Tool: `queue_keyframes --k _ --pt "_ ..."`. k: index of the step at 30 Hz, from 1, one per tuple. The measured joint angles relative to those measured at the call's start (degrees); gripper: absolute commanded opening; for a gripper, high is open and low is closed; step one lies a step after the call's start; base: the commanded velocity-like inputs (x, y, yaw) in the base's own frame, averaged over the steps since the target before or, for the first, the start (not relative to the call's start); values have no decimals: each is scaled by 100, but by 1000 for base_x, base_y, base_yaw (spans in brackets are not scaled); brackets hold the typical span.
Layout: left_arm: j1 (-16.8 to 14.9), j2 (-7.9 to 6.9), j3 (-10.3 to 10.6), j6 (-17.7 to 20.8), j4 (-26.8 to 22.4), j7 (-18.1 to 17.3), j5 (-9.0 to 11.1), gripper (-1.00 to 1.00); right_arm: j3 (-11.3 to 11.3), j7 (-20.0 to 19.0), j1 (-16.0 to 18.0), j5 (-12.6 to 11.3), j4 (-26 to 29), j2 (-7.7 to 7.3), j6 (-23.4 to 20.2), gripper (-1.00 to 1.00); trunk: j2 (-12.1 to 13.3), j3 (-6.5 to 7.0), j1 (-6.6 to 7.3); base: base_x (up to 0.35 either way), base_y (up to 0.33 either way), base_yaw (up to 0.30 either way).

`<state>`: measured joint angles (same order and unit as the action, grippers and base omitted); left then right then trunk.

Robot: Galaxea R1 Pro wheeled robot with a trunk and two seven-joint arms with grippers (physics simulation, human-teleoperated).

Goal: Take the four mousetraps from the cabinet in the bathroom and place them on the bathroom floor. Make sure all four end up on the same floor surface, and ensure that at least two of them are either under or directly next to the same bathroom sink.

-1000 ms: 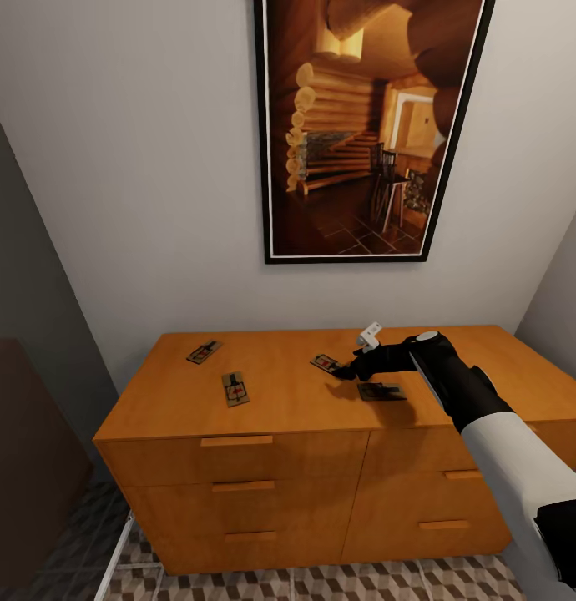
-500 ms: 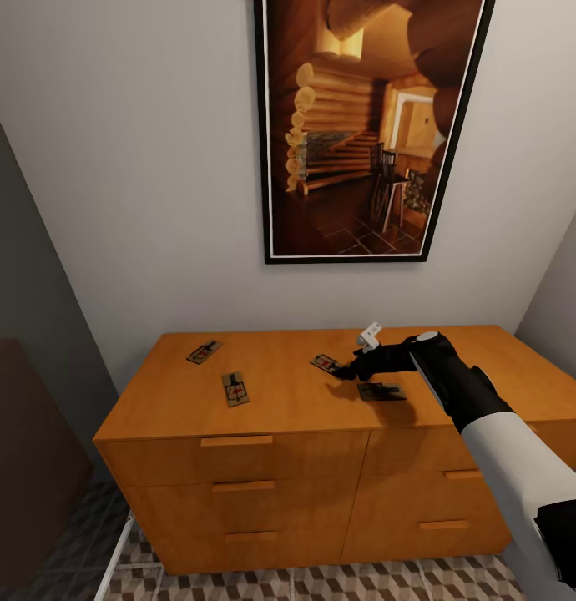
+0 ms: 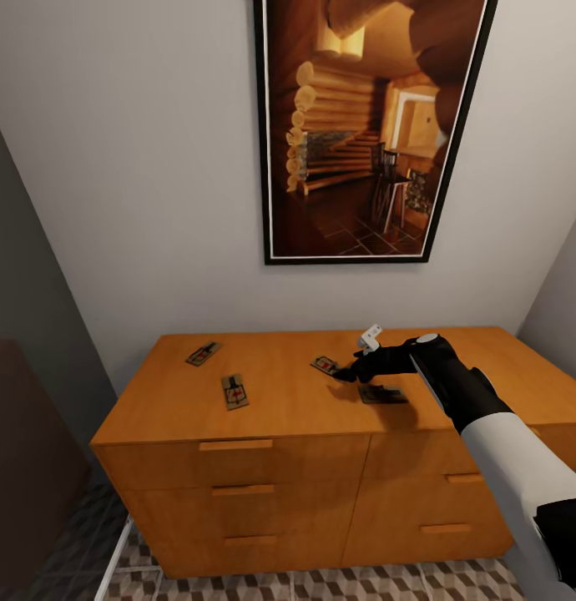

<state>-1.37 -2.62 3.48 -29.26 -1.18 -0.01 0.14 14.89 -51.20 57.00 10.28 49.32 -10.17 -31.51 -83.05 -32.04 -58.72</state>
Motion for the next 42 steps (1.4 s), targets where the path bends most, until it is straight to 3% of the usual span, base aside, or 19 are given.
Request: queue_keyframes --k 30,42 --pt "0 0 0 0 0 0 0 100 0 0 0 7 -75 -4 38 100 0 -2 -1 18 0 0" --pt "0 0 0 0 0 0 0 100 0 6 0 10 -267 0 125 100 0 -71 -1 0 0 0"
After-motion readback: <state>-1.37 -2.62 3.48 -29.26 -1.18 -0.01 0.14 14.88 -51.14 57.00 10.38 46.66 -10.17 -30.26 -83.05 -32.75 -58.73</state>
